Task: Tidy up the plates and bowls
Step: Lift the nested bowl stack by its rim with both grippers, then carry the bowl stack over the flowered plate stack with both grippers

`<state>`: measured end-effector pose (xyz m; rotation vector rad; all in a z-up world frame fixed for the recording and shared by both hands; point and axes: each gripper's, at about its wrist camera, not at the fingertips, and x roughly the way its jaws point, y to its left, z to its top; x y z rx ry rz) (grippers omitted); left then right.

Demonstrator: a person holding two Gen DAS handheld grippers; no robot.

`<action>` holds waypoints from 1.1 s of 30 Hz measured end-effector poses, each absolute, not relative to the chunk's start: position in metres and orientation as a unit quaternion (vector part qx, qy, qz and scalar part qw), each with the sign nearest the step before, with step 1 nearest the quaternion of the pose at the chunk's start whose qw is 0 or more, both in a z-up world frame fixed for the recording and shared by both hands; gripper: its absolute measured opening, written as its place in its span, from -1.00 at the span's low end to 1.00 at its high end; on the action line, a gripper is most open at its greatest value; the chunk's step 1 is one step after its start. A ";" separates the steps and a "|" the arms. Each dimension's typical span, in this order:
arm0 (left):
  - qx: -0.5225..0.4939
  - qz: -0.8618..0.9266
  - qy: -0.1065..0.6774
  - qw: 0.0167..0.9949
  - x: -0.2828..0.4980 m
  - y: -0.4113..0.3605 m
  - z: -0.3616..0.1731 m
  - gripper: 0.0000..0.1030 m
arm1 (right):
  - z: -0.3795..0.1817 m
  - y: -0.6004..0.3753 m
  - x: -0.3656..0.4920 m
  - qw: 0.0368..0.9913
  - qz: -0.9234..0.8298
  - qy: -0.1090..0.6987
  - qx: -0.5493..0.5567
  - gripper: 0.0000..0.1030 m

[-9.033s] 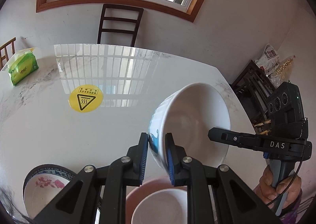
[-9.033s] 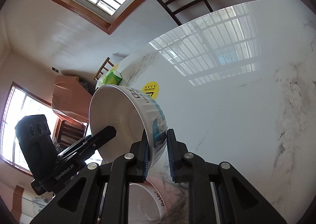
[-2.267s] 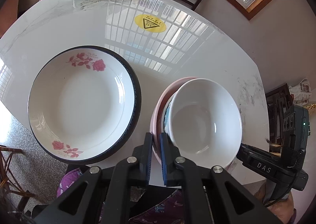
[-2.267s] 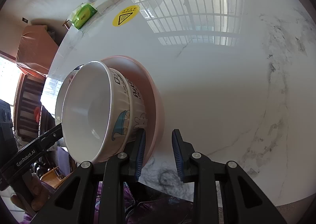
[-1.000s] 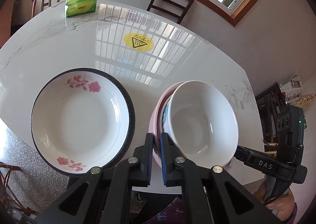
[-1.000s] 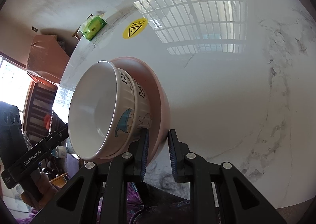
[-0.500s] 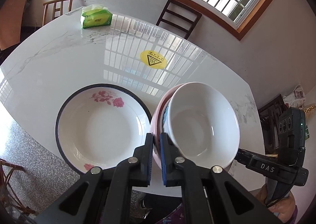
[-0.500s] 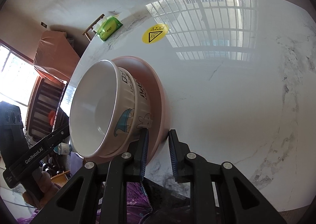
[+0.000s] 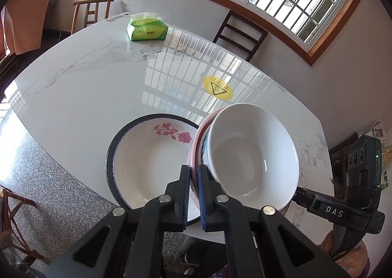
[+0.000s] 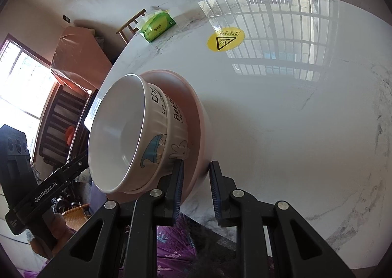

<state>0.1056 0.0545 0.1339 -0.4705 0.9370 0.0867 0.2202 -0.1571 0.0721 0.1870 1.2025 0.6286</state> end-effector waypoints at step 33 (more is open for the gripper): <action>-0.236 0.081 0.452 0.857 0.091 0.108 0.114 -0.91 | 0.055 -0.092 0.209 0.756 0.312 0.571 0.067 -0.57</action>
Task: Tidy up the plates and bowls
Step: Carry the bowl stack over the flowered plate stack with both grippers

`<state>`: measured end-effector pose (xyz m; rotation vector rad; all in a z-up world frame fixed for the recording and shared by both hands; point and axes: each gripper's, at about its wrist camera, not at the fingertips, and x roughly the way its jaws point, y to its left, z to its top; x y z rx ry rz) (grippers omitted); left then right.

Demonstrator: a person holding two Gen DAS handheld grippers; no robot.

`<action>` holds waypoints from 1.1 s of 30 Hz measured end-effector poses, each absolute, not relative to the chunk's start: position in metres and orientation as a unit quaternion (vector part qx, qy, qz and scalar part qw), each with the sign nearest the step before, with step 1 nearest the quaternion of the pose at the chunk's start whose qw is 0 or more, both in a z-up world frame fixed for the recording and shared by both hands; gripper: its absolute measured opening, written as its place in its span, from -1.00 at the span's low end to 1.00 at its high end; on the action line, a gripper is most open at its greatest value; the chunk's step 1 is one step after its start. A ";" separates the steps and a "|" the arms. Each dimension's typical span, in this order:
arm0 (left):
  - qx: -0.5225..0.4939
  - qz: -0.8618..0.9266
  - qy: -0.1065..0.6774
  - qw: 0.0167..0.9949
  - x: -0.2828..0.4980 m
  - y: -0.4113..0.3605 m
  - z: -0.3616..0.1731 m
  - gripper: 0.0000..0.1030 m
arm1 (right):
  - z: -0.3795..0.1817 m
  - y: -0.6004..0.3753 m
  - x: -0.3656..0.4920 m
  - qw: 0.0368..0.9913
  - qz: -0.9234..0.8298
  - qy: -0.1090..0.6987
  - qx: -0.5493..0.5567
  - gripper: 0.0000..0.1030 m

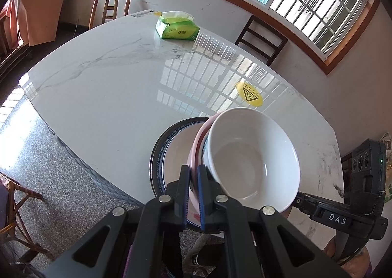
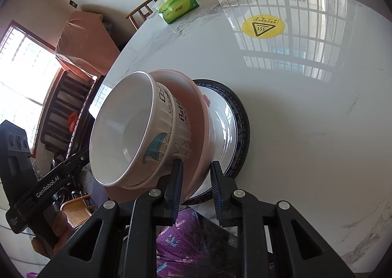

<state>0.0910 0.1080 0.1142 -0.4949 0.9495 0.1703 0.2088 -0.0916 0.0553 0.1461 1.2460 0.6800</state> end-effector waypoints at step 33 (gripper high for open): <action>-0.221 0.087 0.454 0.859 0.096 0.116 0.098 -0.90 | 0.046 -0.093 0.211 0.750 0.327 0.568 0.095 -0.55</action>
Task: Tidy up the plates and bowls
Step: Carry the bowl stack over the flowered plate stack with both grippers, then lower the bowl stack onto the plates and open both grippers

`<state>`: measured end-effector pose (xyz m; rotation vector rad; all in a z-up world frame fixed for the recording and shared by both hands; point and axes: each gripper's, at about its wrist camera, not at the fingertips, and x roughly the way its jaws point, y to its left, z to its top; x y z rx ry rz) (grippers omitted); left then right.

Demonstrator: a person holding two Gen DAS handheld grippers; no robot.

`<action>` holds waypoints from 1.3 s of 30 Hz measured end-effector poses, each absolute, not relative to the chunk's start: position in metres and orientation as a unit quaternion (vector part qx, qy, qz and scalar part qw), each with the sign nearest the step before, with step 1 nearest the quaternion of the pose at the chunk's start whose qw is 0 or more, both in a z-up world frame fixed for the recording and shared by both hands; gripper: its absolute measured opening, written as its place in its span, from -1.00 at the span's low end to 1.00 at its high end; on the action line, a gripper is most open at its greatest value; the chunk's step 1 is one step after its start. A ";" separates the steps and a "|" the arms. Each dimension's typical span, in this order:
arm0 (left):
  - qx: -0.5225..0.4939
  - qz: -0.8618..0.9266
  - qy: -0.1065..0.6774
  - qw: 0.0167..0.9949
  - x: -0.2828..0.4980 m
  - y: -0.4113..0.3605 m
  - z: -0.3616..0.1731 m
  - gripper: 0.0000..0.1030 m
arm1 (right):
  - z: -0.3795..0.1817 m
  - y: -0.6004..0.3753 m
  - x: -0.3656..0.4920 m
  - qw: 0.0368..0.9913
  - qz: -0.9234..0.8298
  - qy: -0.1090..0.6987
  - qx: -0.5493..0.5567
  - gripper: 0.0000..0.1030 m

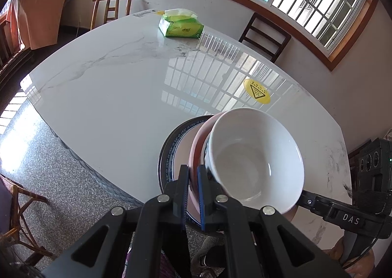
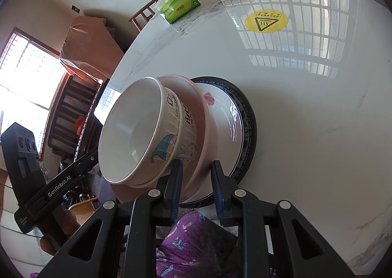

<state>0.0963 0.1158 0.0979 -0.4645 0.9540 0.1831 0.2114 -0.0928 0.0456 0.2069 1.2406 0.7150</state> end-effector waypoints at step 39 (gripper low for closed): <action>-0.221 0.048 0.424 0.877 0.086 0.129 0.089 -0.76 | 0.045 -0.093 0.201 0.788 0.335 0.505 0.111 -0.50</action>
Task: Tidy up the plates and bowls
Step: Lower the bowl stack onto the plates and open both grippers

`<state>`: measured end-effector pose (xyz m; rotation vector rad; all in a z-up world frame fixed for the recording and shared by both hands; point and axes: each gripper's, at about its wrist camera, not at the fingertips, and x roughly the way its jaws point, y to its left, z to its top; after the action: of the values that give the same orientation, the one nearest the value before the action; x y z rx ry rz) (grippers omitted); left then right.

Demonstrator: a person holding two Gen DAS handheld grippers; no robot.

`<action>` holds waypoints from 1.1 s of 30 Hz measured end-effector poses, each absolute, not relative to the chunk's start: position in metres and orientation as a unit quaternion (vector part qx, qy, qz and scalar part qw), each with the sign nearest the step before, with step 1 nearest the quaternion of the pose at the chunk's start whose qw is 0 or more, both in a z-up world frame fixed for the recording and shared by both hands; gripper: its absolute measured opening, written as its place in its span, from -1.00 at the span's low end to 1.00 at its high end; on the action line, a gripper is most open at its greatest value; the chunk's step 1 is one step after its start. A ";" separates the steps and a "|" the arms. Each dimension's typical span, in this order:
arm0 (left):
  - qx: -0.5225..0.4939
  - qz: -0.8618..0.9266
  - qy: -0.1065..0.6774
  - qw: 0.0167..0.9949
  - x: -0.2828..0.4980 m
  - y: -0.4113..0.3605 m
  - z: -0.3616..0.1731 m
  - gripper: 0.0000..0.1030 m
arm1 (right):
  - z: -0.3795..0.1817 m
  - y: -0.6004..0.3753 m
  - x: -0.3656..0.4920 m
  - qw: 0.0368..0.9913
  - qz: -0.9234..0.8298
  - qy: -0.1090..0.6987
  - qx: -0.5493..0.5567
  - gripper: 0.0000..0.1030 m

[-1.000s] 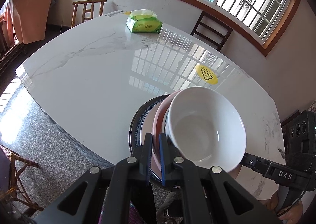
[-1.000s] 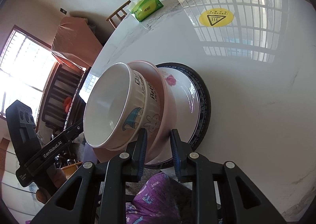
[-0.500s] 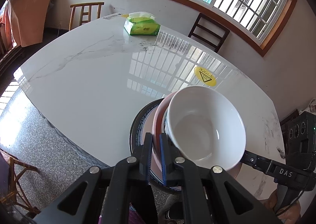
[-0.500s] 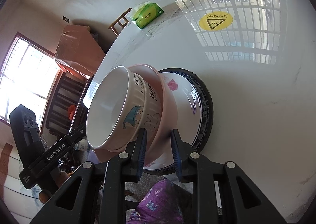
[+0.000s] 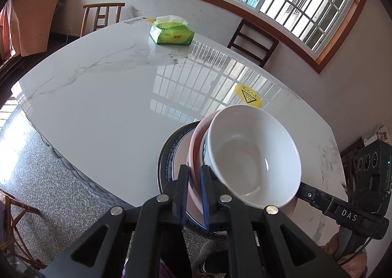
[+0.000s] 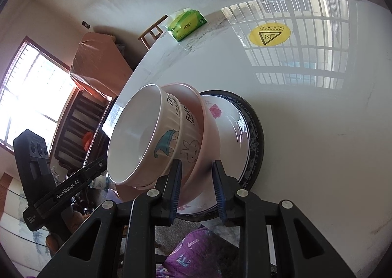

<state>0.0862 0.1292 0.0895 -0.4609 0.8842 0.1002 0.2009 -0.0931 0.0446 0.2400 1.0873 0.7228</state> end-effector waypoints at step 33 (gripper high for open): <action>-0.018 0.083 0.196 0.977 -0.026 0.055 0.079 0.01 | 0.071 -0.106 0.021 0.971 0.209 0.105 0.041 0.98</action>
<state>-0.0260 0.0546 0.0793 -0.0369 0.3949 0.1676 0.0208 -0.1062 0.0714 0.0835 0.2113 0.4223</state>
